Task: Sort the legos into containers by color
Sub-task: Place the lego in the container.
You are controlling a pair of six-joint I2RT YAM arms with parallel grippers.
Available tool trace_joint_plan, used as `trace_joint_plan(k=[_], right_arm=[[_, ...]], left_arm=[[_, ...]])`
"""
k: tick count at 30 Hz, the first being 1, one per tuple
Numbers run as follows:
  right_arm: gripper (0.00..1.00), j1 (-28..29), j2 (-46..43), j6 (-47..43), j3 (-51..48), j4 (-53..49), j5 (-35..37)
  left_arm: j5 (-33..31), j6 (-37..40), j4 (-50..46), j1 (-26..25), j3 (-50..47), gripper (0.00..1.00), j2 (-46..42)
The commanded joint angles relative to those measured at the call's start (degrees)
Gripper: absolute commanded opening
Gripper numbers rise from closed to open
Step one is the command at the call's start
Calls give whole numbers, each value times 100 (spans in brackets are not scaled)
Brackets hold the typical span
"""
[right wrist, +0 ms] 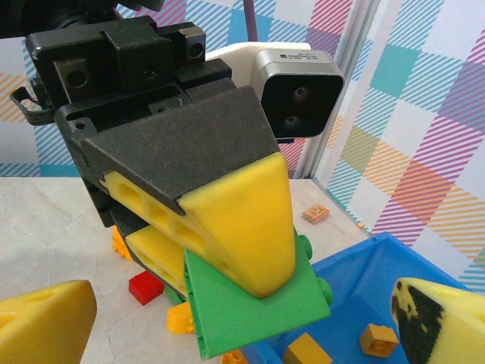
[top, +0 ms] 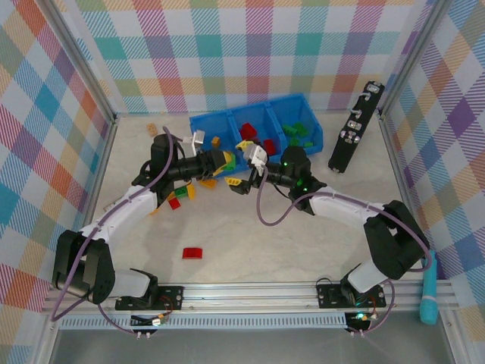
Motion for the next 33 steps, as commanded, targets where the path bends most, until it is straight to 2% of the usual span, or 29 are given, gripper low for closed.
trace_joint_plan(k=[1, 6, 12, 17, 19, 22, 27, 29, 32, 33], right_arm=[[97, 14, 120, -93, 296, -1, -351], [90, 14, 149, -154, 378, -117, -580], [74, 13, 173, -337, 498, -550, -788], [70, 12, 201, -449, 571, -856, -798], [64, 11, 213, -458, 593, -906, -802], [48, 14, 245, -507, 619, -943, -799], [34, 14, 223, -548, 663, -1039, -748], [32, 14, 187, -596, 672, -1124, -629], [29, -3, 83, -730, 625, -1345, -241], [28, -31, 43, -775, 610, -1419, -106]], left_arm=[[210, -71, 131, 22, -69, 23, -143], [287, -71, 100, -29, -85, 22, -134], [304, -131, 213, -57, -83, 22, -147], [347, -154, 237, -74, -70, 22, -186], [362, -150, 228, -74, -69, 22, -193], [354, -141, 195, -83, -83, 22, -204], [296, -106, 119, -98, -87, 23, -230], [256, -91, 77, -101, -72, 31, -277], [87, 171, -334, -101, -20, 59, -433], [1, 341, -585, -101, 20, 65, -494]])
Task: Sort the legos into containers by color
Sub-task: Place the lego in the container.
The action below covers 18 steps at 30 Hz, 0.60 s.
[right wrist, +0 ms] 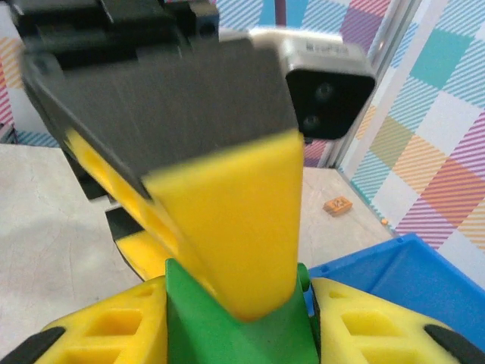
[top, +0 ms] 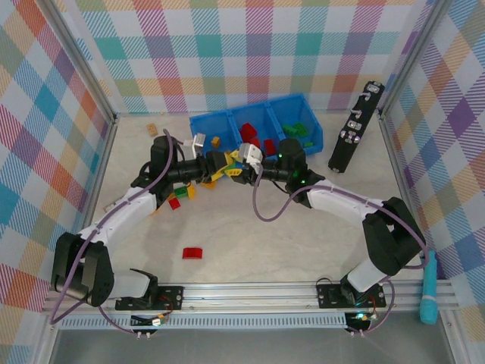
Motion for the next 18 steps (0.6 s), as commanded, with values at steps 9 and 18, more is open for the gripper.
trace_joint_plan(k=[9, 18], right_arm=[[27, -787, -534, -329, 40, -1341, 698], [27, -1505, -82, -524, 678, -1650, 1878]], left_arm=[[-703, 1539, -2075, 281, 486, 83, -708], [-2748, 2966, -4788, 650, 1266, 84, -849]])
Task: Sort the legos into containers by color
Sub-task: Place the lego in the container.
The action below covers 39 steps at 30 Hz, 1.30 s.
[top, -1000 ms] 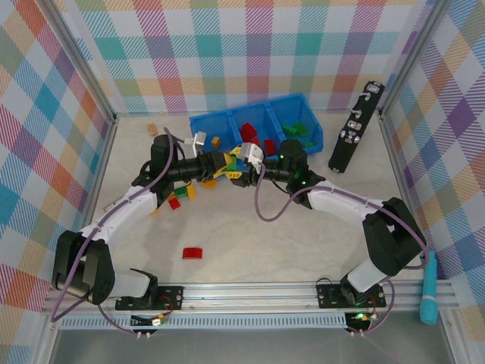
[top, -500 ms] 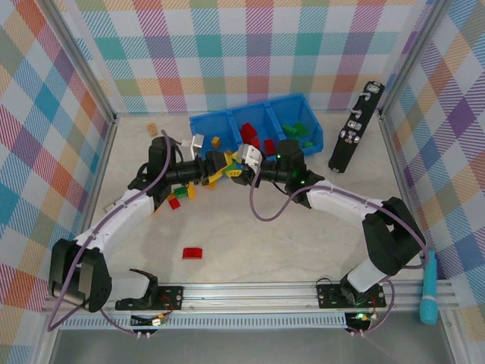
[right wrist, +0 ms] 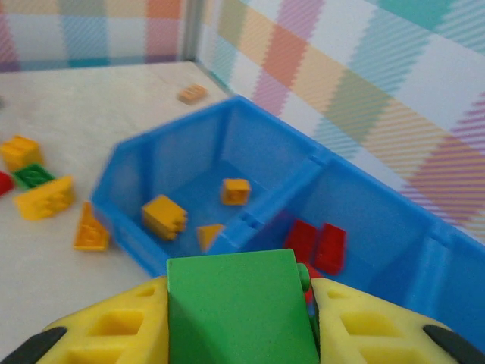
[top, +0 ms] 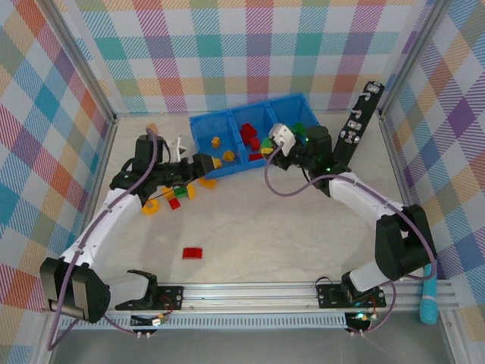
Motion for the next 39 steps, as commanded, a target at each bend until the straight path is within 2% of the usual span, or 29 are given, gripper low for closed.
trace_joint_plan(k=[1, 3, 5, 13, 18, 23, 27, 29, 33, 39], right_arm=[[28, -147, 414, -210, 589, -224, 774], [28, -244, 749, -148, 886, -218, 1085], [29, -312, 1027, -54, 1108, -138, 1345], [29, -491, 2213, 267, 2206, -293, 2556], [30, -595, 2889, 331, 2781, -414, 2829], [47, -718, 3375, 528, 3228, -575, 2697], [61, -769, 3512, 652, 3385, -655, 2519], [66, -772, 3505, 683, 3405, -671, 2424], [71, -773, 3456, 693, 3513, -831, 2236], [81, -758, 3047, 741, 3252, -842, 1626]], left_arm=[[-1724, 866, -1733, 87, 504, 83, -209], [-2478, 957, -2145, 86, 573, 83, -237], [-2893, 967, -2334, 97, 519, 83, -324], [-3963, 768, -2884, 97, 163, 82, -466], [-4076, 427, -2585, 97, -244, 80, -477], [-3954, 232, -1896, 84, -422, 76, -237], [-4448, 1553, -1943, 27, 78, 75, 308], [-4838, 2576, -1951, 27, 348, 77, 556], [-5027, 4665, -1545, 44, 484, 79, 630], [-4230, 6817, -1324, 119, 415, 81, 701]])
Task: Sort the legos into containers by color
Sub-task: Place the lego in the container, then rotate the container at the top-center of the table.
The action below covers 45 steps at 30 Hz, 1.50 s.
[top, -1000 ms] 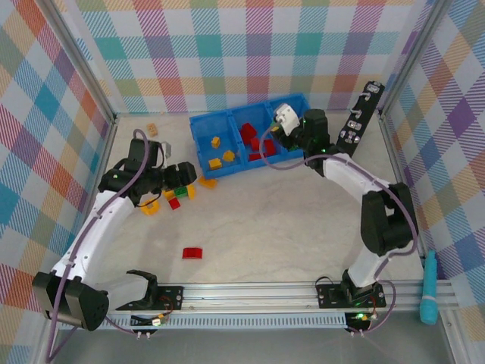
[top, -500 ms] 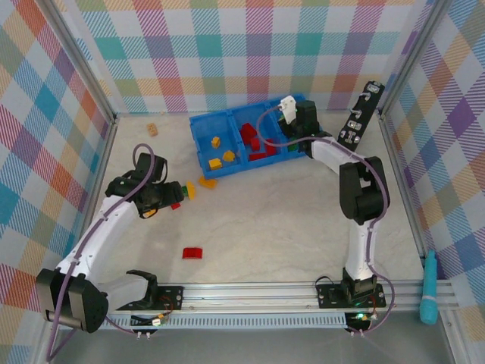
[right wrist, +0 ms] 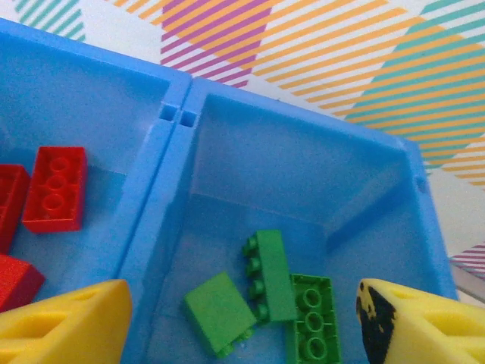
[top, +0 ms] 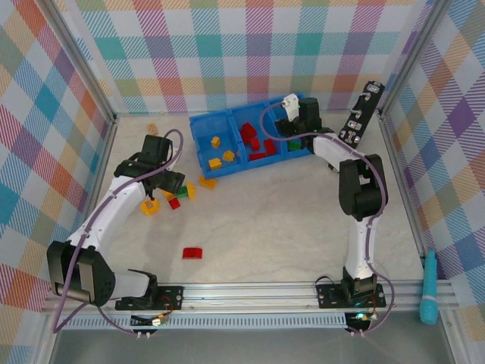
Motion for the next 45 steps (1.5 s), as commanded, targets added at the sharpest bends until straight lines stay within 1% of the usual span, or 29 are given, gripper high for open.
trace_joint_plan(k=[1, 2, 5, 8, 10, 12, 15, 17, 20, 23, 26, 30, 32, 33, 36, 38, 41, 45], right_arm=[[83, 30, -547, 128, -132, -12, -684], [84, 54, -667, 182, -131, -71, -811], [88, 262, -912, 250, 50, -492, -1152], [88, 632, -996, 336, 361, -1023, -1367], [88, 881, -892, 464, 708, -1483, -1578], [88, 1099, -693, 691, 1088, -1908, -1552], [88, 1284, -327, 1534, 1591, -2430, -1433], [88, 1352, -142, 1941, 1725, -2566, -1275], [88, 1436, 226, 2271, 2087, -2910, -1014], [88, 1488, 743, 2605, 2668, -3325, -906], [88, 1524, 1293, 2927, 3304, -3747, -860], [86, 1582, 1969, 3112, 4144, -4317, -708], [81, 1587, 2277, 3206, 4549, -4578, -632], [77, 1586, 2379, 3255, 4671, -4655, -582], [52, 1591, 2544, 3455, 4827, -4690, -468], [41, 1578, 2591, 3692, 4868, -4655, -489], [34, 1569, 2774, 3965, 5107, -4701, -549], [27, 1569, 2910, 4533, 5197, -4550, -319]], left_arm=[[438, 1938, 235, 104, -114, 81, 63], [444, 2157, 365, 122, -229, 82, 101], [496, 2499, 679, 221, -410, 82, 315], [937, 2690, 1126, 413, -615, 82, 407], [1203, 2740, 1332, 497, -686, 82, 434], [1339, 2752, 1470, 543, -698, 83, 467], [1390, 2768, 1527, 564, -662, 82, 557], [1454, 2779, 1512, 589, -663, 82, 575], [1588, 2838, 1548, 618, -732, 83, 542], [1659, 2906, 1432, 668, -724, 83, 485], [1874, 2862, 1520, 784, -832, 83, 287], [1992, 2788, 1615, 818, -944, 84, 96], [2023, 2752, 1582, 818, -931, 84, 83], [2038, 2744, 1573, 814, -919, 84, 83], [2076, 2789, 1557, 811, -951, 84, 113], [2085, 2899, 1548, 815, -990, 84, 191], [2185, 3029, 1609, 814, -1041, 84, 350], [2306, 3271, 1271, 818, -769, 84, 727]])
